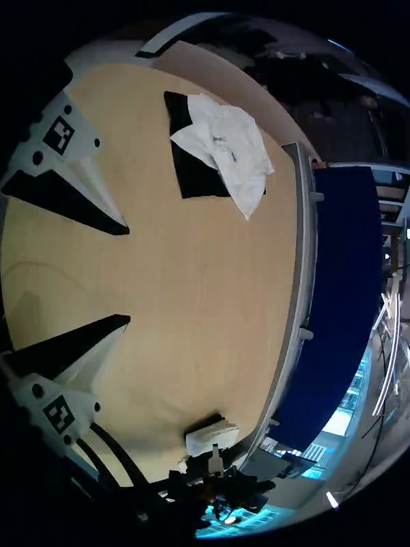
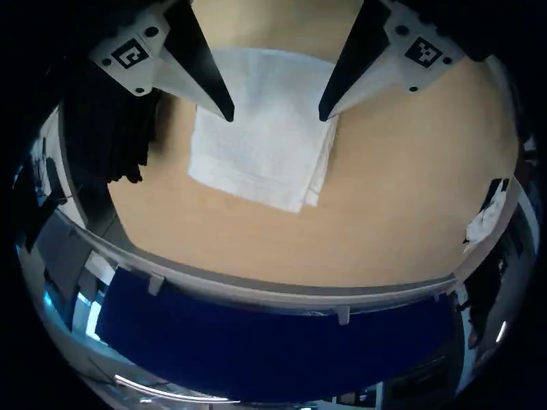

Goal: Fold towel

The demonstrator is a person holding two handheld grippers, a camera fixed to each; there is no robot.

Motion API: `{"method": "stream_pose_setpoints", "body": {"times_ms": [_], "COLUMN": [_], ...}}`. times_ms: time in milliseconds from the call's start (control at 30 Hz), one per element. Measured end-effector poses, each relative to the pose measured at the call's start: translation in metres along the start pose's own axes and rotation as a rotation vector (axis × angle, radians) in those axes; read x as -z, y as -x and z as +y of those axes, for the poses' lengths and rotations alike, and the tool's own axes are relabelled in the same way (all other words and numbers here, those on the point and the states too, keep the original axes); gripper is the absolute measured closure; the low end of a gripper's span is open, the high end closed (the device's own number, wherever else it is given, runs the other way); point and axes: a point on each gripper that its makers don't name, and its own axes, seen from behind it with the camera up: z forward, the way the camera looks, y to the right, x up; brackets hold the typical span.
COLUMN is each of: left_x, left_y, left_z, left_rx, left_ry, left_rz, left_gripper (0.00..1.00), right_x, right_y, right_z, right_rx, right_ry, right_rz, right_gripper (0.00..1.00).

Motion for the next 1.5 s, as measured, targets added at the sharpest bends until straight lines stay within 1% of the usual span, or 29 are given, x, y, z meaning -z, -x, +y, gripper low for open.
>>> {"method": "stream_pose_setpoints", "body": {"times_ms": [100, 300, 400, 500, 700, 800, 900, 1000, 1100, 1200, 1300, 1500], "left_x": [0.001, 0.001, 0.003, 0.005, 0.007, 0.007, 0.007, 0.007, 0.007, 0.006, 0.005, 0.002], "left_y": [-0.001, 0.0, 0.001, 0.002, 0.005, 0.006, 0.006, 0.006, 0.004, 0.001, -0.003, -0.011], "left_z": [0.001, -0.002, -0.005, -0.007, -0.008, -0.007, -0.005, -0.003, -0.001, -0.001, -0.001, 0.0], "left_rx": [-0.003, 0.003, 0.005, 0.008, 0.011, 0.011, 0.013, 0.013, 0.008, 0.003, 0.001, -0.004], "left_ry": [-0.002, -0.013, -0.021, -0.03, -0.039, -0.043, -0.041, -0.038, -0.033, -0.027, -0.022, -0.002], "left_rz": [0.0, 0.0, -0.001, -0.002, -0.005, -0.005, -0.005, -0.006, -0.003, 0.002, 0.009, 0.026], "left_gripper": [0.14, 0.15, 0.14, 0.14, 0.14, 0.15, 0.15, 0.14, 0.14, 0.14, 0.15, 0.14], "right_x": [-0.004, -0.02, -0.03, -0.04, -0.057, -0.061, -0.061, -0.057, -0.049, -0.036, -0.019, 0.021], "right_y": [-0.016, -0.033, -0.034, -0.03, -0.021, -0.021, -0.021, -0.022, -0.025, -0.033, -0.04, -0.038], "right_z": [0.004, 0.014, 0.018, 0.02, 0.022, 0.023, 0.024, 0.024, 0.022, 0.018, 0.013, 0.001], "right_rx": [-0.022, -0.061, -0.069, -0.073, -0.068, -0.076, -0.085, -0.086, -0.09, -0.095, -0.099, -0.113], "right_ry": [0.001, 0.003, 0.005, 0.003, 0.002, -0.003, -0.008, -0.011, -0.011, -0.016, -0.022, -0.014], "right_rz": [0.024, 0.033, 0.022, -0.005, -0.044, -0.045, -0.044, -0.039, -0.022, 0.017, 0.066, 0.134], "right_gripper": [0.04, 0.04, 0.04, 0.04, 0.04, 0.04, 0.04, 0.04, 0.04, 0.04, 0.04, 0.04]}}
